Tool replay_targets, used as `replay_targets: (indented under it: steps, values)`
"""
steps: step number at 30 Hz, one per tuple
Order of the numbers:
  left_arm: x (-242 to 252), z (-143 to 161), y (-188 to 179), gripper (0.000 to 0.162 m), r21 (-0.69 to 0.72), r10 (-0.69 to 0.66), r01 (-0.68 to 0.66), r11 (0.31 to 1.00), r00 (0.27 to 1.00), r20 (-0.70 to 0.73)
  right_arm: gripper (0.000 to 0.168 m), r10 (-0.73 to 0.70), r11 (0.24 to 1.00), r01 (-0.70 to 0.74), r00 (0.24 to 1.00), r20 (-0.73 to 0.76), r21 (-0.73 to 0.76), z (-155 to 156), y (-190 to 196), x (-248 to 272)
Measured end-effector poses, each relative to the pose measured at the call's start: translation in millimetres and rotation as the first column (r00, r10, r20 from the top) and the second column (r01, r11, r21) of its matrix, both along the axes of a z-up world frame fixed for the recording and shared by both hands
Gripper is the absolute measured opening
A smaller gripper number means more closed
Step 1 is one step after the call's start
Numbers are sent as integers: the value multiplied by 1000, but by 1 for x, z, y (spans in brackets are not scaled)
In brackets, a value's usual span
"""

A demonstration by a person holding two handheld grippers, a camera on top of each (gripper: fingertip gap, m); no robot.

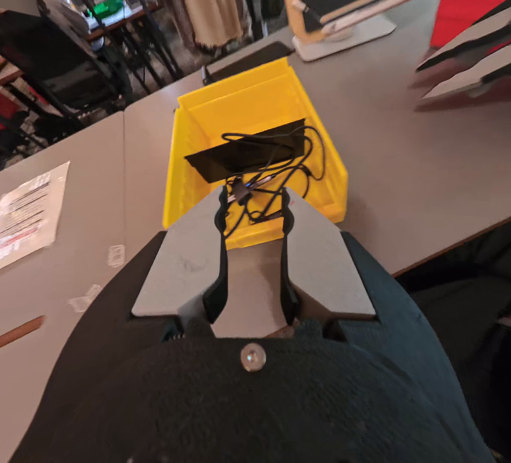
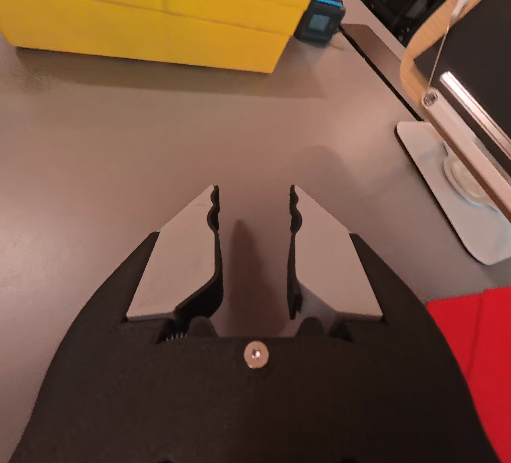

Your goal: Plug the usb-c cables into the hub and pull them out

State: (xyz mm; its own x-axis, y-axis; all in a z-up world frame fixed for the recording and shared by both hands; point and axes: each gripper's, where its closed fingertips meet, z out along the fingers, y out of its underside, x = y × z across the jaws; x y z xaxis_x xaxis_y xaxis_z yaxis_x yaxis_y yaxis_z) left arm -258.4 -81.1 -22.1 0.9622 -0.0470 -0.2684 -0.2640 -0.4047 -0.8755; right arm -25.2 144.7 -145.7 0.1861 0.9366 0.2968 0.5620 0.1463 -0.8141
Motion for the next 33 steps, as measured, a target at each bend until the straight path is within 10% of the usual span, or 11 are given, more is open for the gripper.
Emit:
replay_targets:
  steps: [15,21,28,33]
  values:
    - [-52,-126,67,24,-719,-105,-81,690,972,-210,51,44,996,-51,995,-91,-76,8,-16,6]
    - [-74,-18,95,6,-335,56,-285,898,830,-555,50,37,999,-40,994,-103,-33,12,-15,8]
    - [-23,162,92,6,139,271,-252,958,628,-729,49,-3,1000,-1,992,-124,-25,16,-4,14]
    - [43,238,105,6,278,260,-97,956,720,-643,49,-41,998,34,988,-147,-48,20,8,18]
